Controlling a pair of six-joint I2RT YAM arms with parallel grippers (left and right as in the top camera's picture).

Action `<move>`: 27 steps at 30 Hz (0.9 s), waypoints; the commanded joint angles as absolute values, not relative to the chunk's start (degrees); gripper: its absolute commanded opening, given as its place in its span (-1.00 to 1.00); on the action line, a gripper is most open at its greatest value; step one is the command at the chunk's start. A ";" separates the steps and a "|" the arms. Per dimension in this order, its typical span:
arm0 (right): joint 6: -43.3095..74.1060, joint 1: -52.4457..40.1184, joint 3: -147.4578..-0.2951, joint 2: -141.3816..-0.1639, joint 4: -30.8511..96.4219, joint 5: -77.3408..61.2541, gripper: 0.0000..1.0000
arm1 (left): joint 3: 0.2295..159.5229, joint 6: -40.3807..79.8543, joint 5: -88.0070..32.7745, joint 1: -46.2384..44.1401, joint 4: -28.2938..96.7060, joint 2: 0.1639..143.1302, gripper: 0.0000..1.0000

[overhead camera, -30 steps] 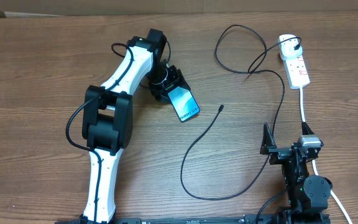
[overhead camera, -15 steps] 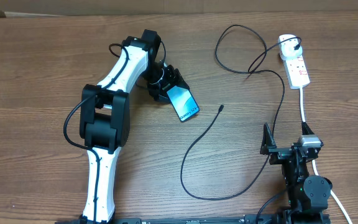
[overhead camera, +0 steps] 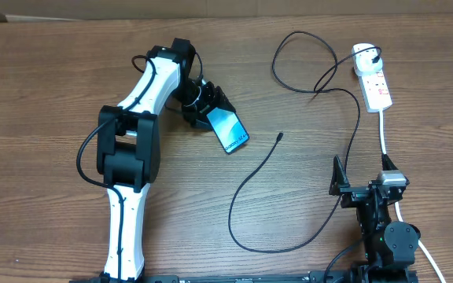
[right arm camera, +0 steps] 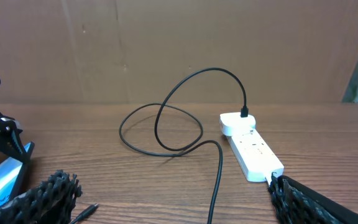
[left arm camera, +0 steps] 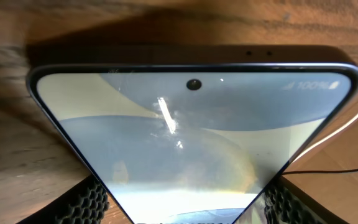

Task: Plug charger to phone and switch on socket
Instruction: 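Raise the phone upright with the left gripper, bottom edge toward right, then raise the right arm and move the right gripper toward the phone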

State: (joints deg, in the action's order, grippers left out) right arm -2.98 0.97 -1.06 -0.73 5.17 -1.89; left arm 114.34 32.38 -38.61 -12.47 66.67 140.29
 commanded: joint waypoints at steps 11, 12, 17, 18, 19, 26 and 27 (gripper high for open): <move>-3.05 0.71 -0.47 -0.16 4.84 -1.32 1.00 | 113.43 29.08 -38.13 -10.87 67.79 138.72 0.21; -3.05 0.71 -0.47 -0.16 4.84 -1.32 1.00 | 113.43 29.04 -38.11 -10.72 68.12 138.41 0.21; -3.05 0.71 -0.47 -0.16 4.82 -1.32 1.00 | 113.43 28.67 -38.22 -9.85 69.43 136.86 0.22; -3.03 0.71 -0.47 -0.16 4.58 -1.39 1.00 | 113.43 28.67 -38.22 -9.69 69.63 136.62 0.22; -3.01 0.71 -0.47 -0.16 3.90 -1.69 1.00 | 113.43 28.64 -38.22 -9.52 69.87 136.20 0.22; 4.58 0.64 -0.47 -0.16 1.56 -29.30 1.00 | 113.43 28.21 -40.64 -8.91 70.54 134.39 0.23; 5.67 0.64 -0.47 -0.16 -0.40 -32.60 1.00 | 113.43 28.18 -41.15 -8.91 70.63 134.32 0.23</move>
